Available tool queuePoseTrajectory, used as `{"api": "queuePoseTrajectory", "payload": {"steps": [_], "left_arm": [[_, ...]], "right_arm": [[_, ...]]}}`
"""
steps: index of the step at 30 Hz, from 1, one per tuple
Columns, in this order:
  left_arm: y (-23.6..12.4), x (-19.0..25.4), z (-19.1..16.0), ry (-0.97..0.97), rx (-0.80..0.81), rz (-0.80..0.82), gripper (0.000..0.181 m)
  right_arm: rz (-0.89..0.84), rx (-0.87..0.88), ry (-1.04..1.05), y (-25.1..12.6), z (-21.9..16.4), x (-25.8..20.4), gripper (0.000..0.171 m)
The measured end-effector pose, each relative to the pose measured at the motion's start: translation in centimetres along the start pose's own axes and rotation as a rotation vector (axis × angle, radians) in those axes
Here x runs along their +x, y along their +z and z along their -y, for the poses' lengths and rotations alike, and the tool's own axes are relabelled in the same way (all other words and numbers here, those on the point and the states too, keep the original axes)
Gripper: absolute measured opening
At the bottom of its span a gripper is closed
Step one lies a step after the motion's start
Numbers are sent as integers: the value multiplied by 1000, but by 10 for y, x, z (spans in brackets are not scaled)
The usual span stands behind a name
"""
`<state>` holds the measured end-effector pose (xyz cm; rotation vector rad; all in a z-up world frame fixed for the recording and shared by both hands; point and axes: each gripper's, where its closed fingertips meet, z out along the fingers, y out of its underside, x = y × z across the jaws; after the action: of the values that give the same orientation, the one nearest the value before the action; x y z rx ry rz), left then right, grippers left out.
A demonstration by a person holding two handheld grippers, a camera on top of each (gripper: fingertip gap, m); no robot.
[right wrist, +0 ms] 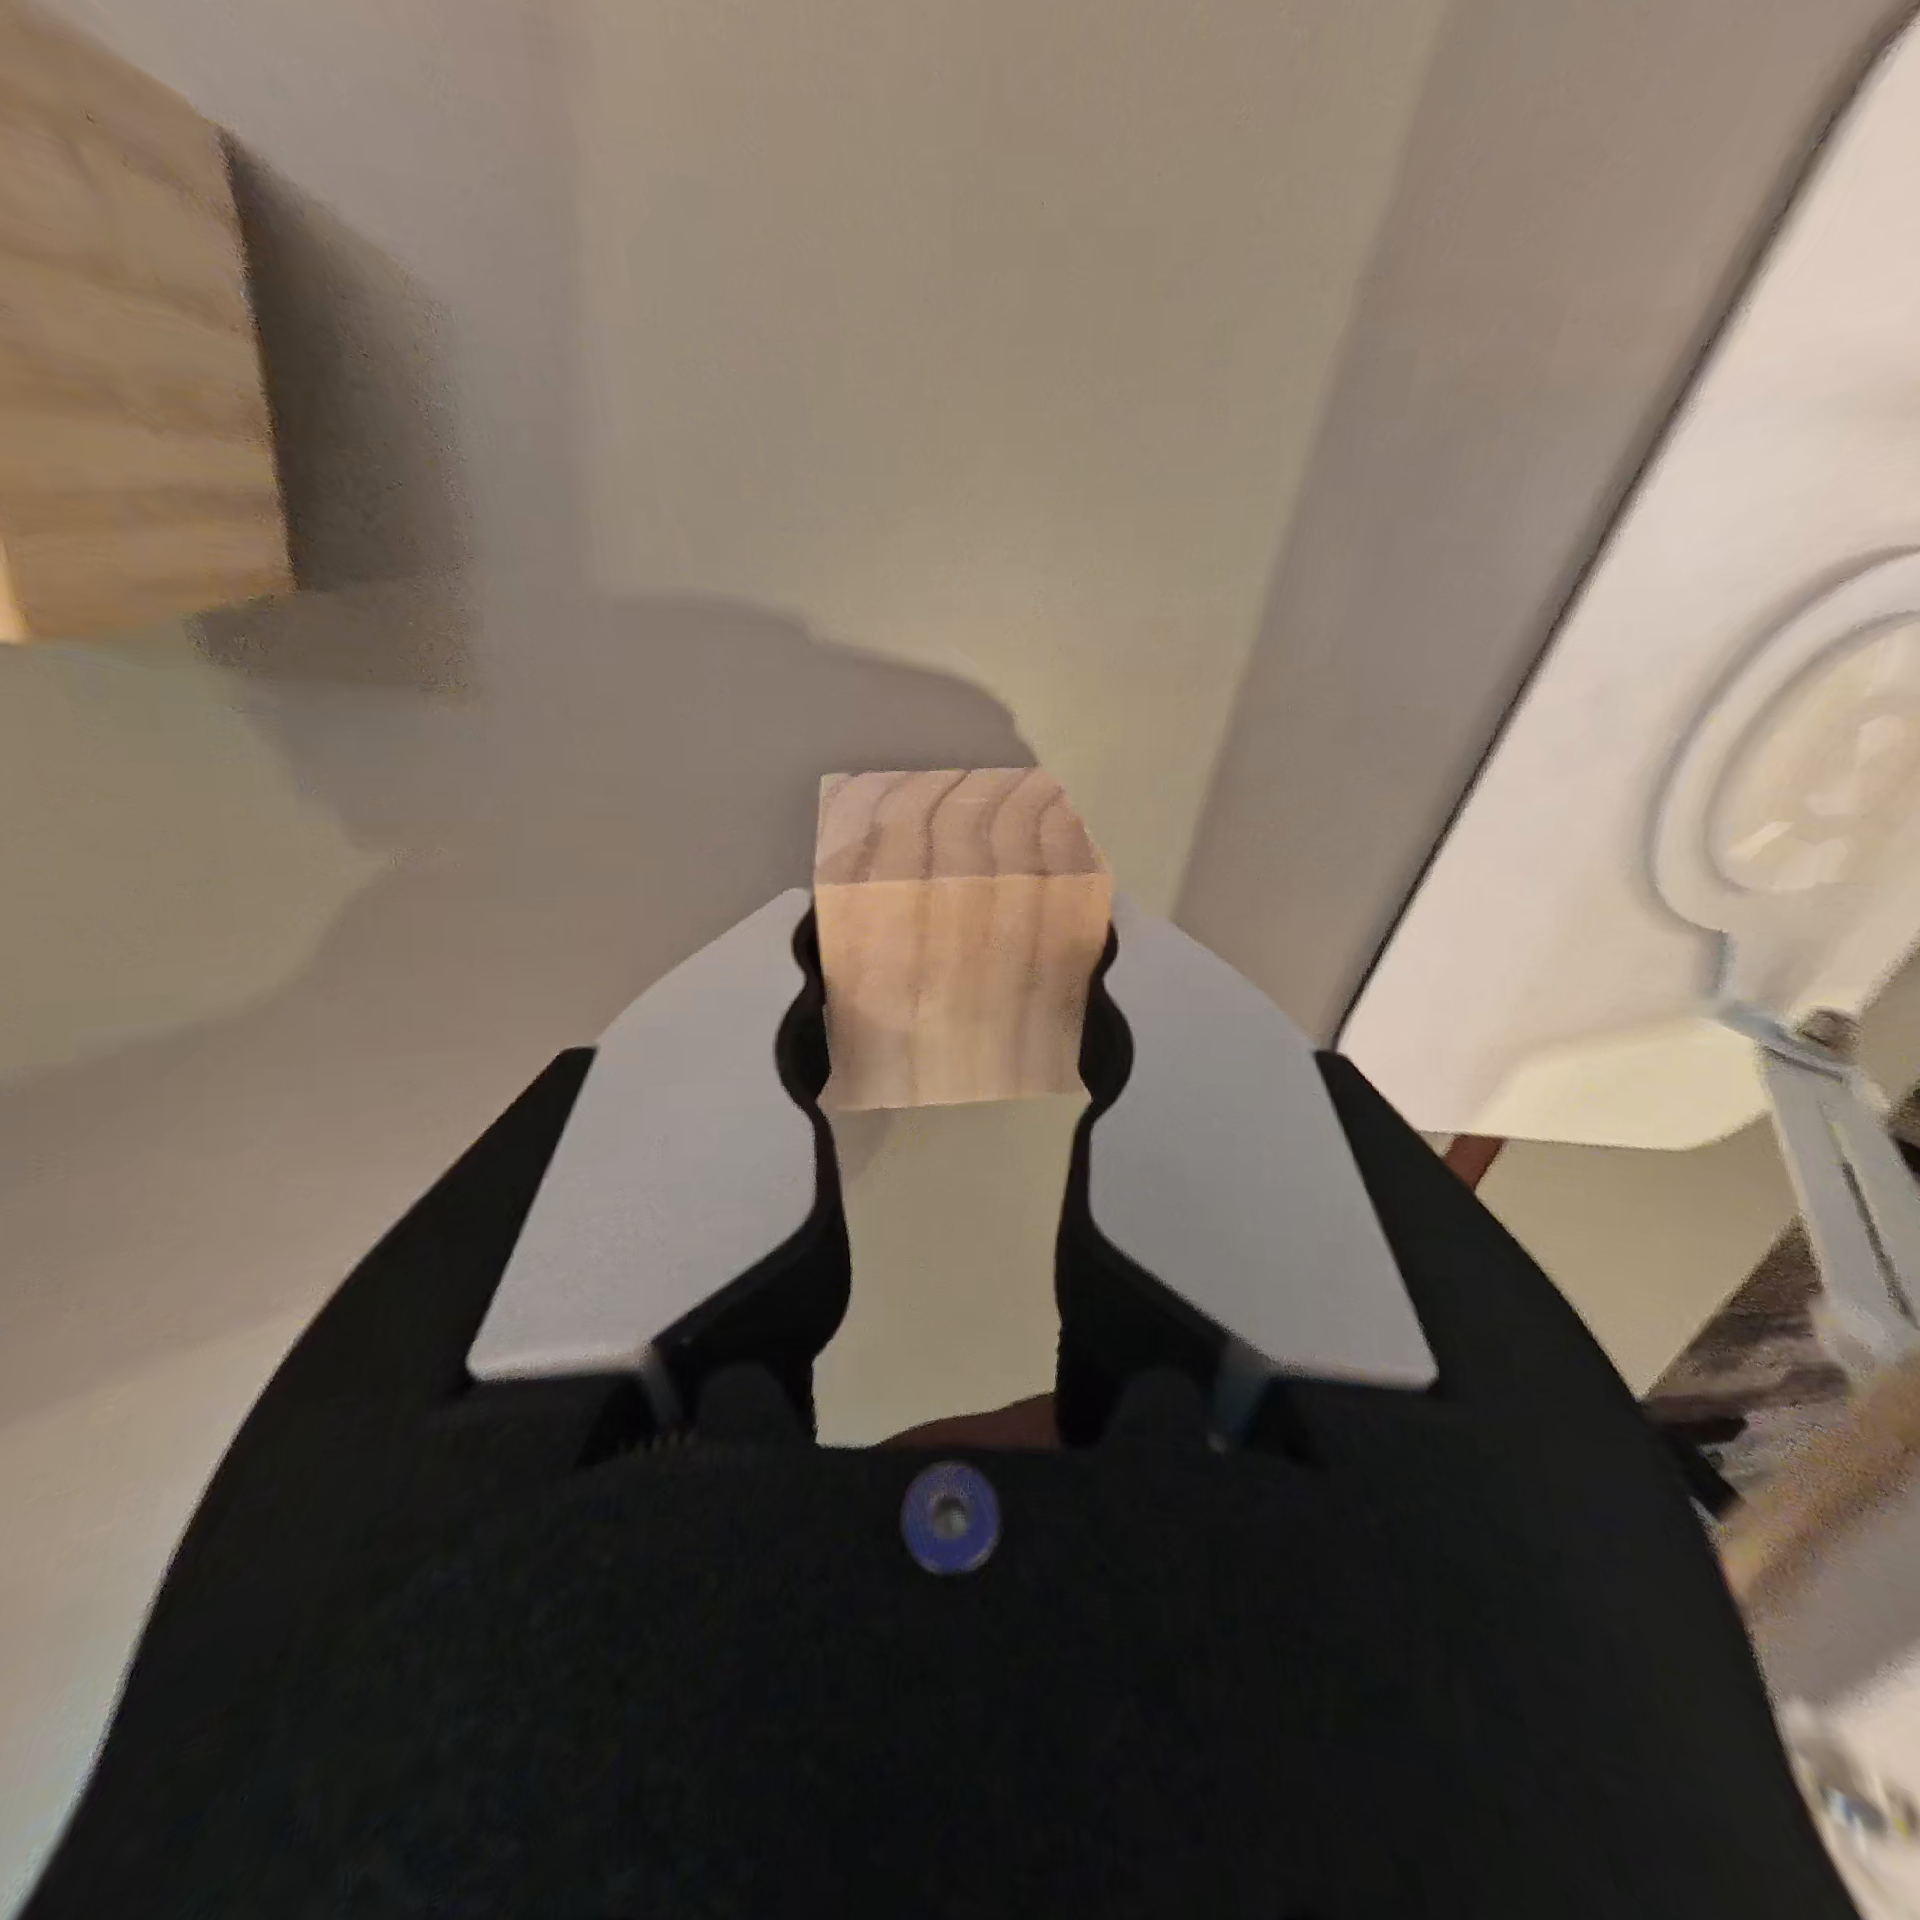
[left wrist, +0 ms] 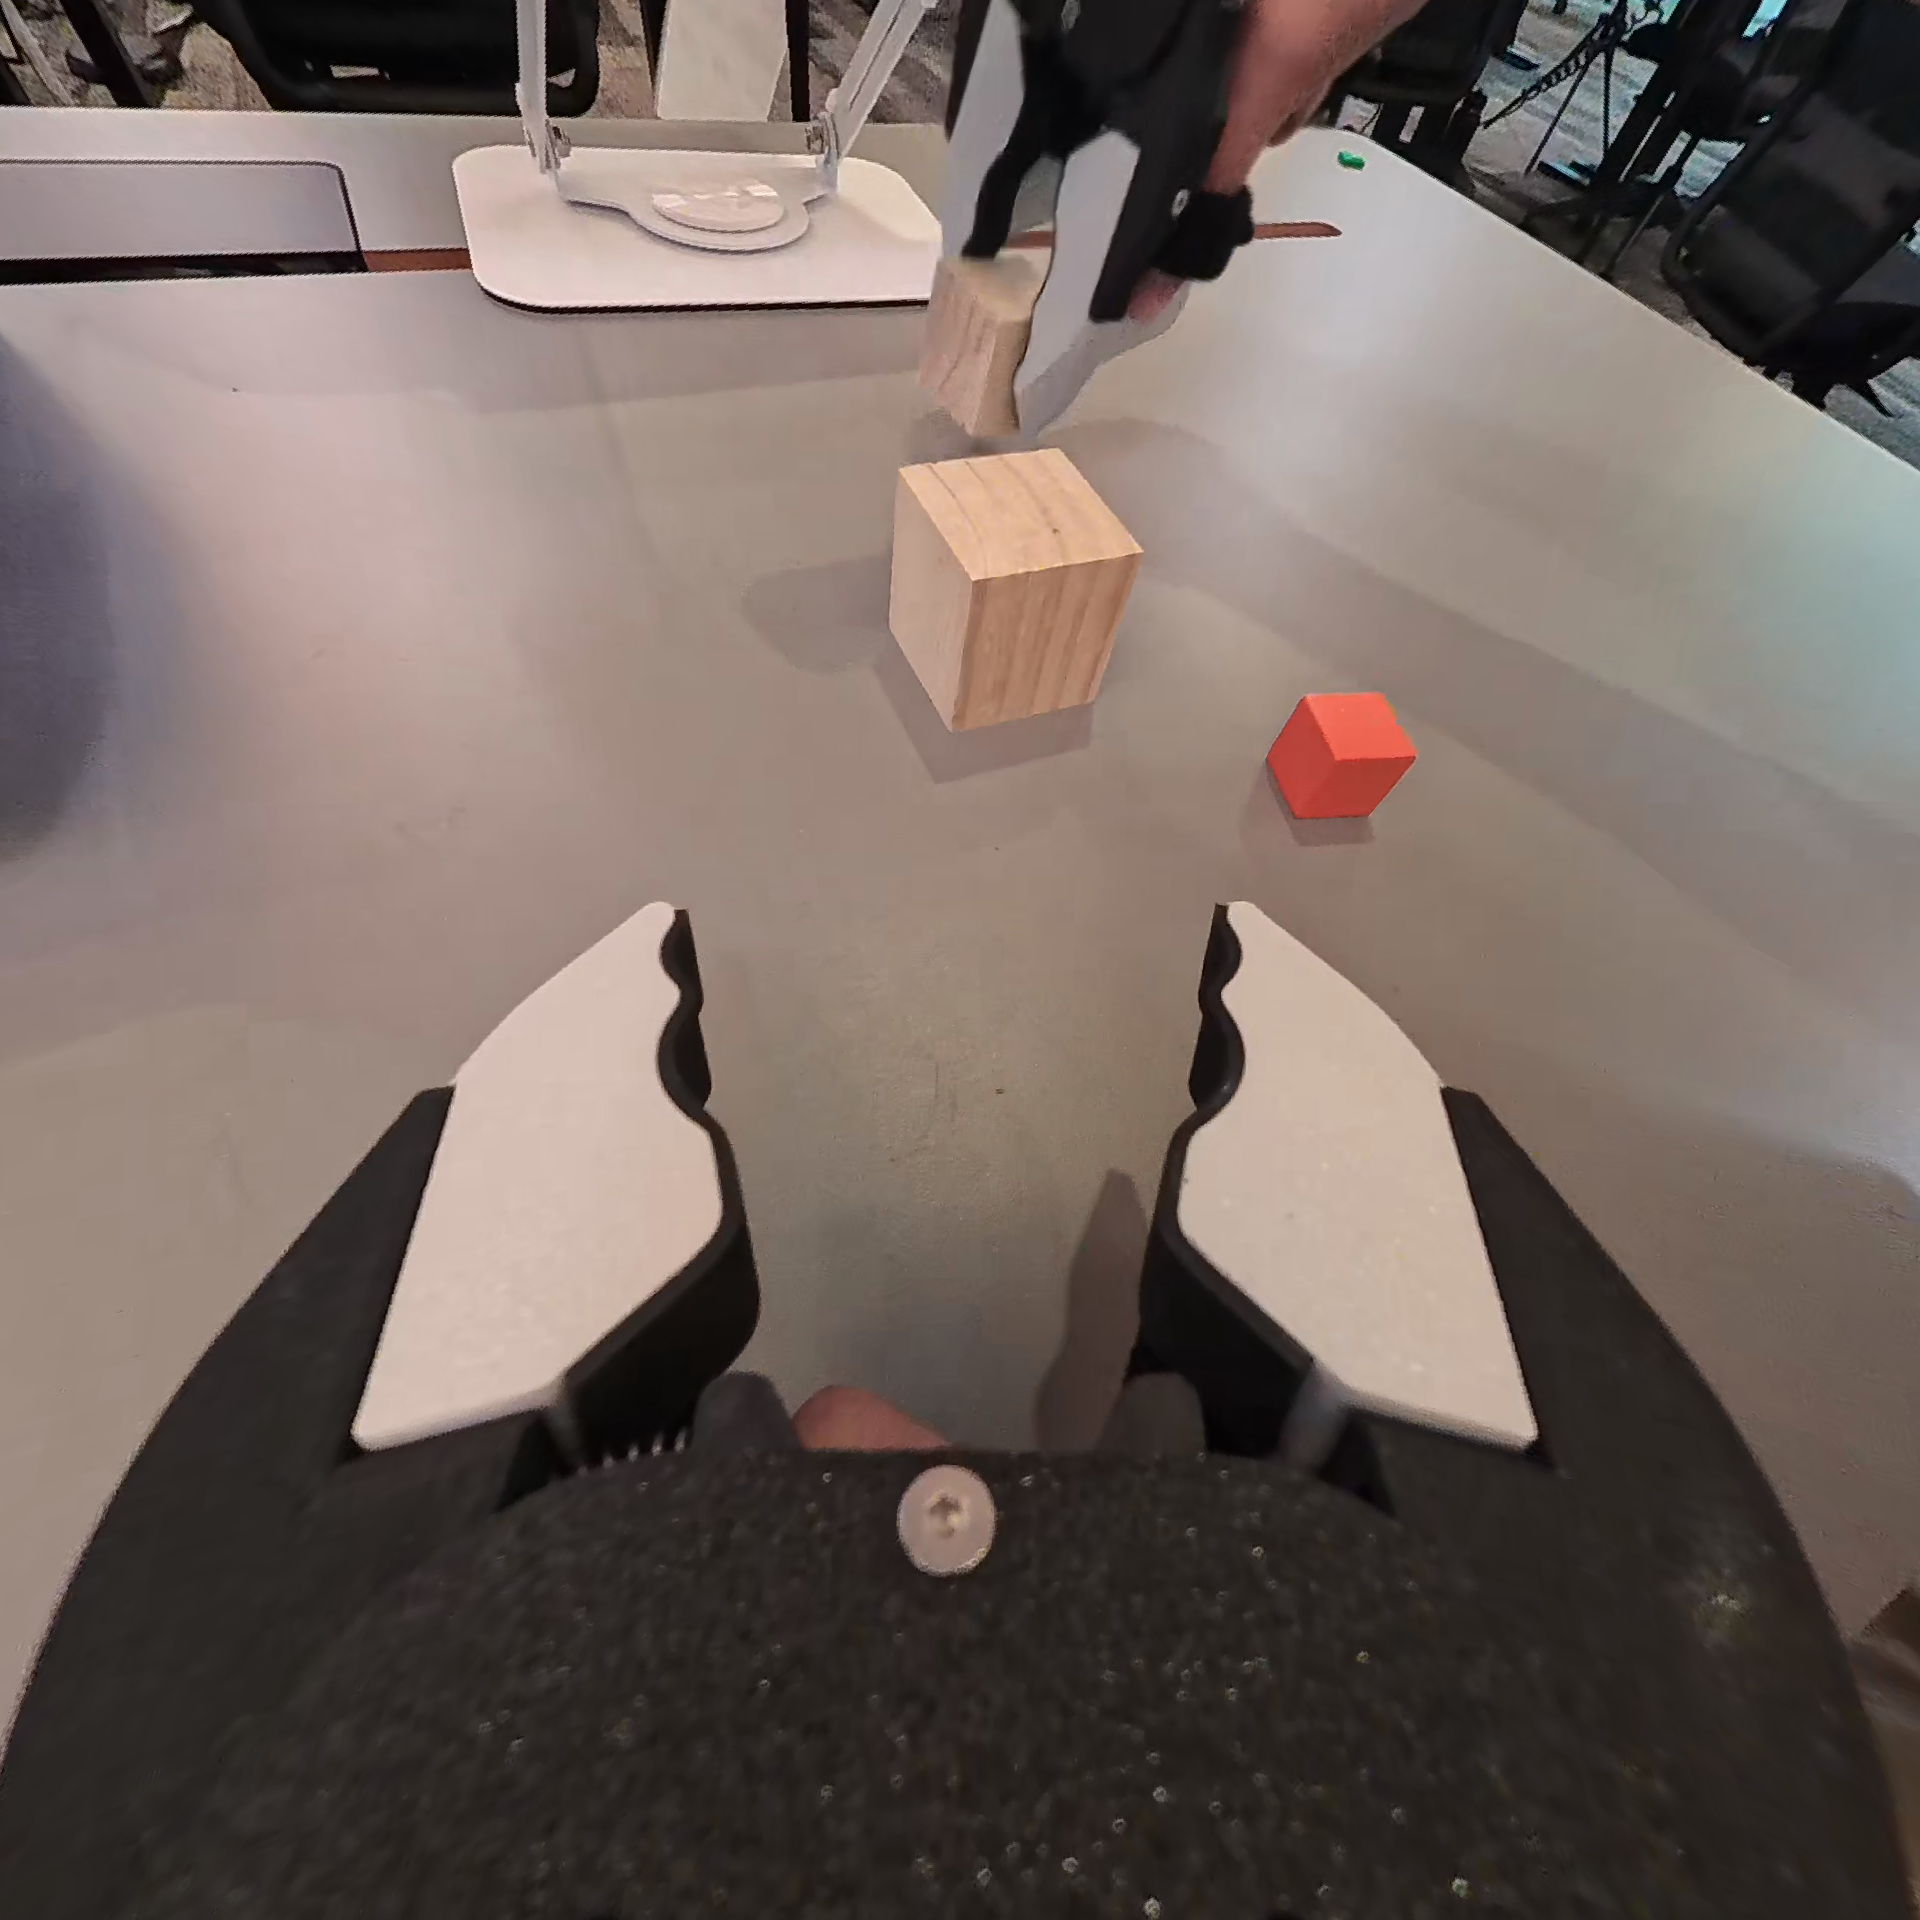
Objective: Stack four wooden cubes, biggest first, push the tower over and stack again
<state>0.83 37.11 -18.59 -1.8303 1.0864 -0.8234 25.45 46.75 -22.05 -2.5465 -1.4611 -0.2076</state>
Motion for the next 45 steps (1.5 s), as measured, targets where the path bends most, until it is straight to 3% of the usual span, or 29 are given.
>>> {"api": "queuePoseTrajectory", "payload": {"steps": [6,11,18,22,28,34,38,45], "left_arm": [[-4,-10,5,12,27,33,91],[-8,-22,12,18,66,59,89],[-17,-37,19,35,100,119,87],[-19,-34,19,44,115,123,87],[-18,-22,12,75,102,112,86],[-19,-17,8,82,86,102,86],[-19,-16,8,78,84,93,86],[-21,-16,7,64,82,75,86]], "right_arm": [[-271,302,220,-85,18,-13,46],[-507,569,477,-157,7,-57,46],[-731,696,761,-186,-27,-138,46],[-688,718,791,-182,-27,-167,46],[-493,569,524,-172,20,-142,46],[-168,245,247,-118,70,-110,46],[3,9,169,-84,76,-103,46],[92,-110,169,-58,76,-100,46]]}}
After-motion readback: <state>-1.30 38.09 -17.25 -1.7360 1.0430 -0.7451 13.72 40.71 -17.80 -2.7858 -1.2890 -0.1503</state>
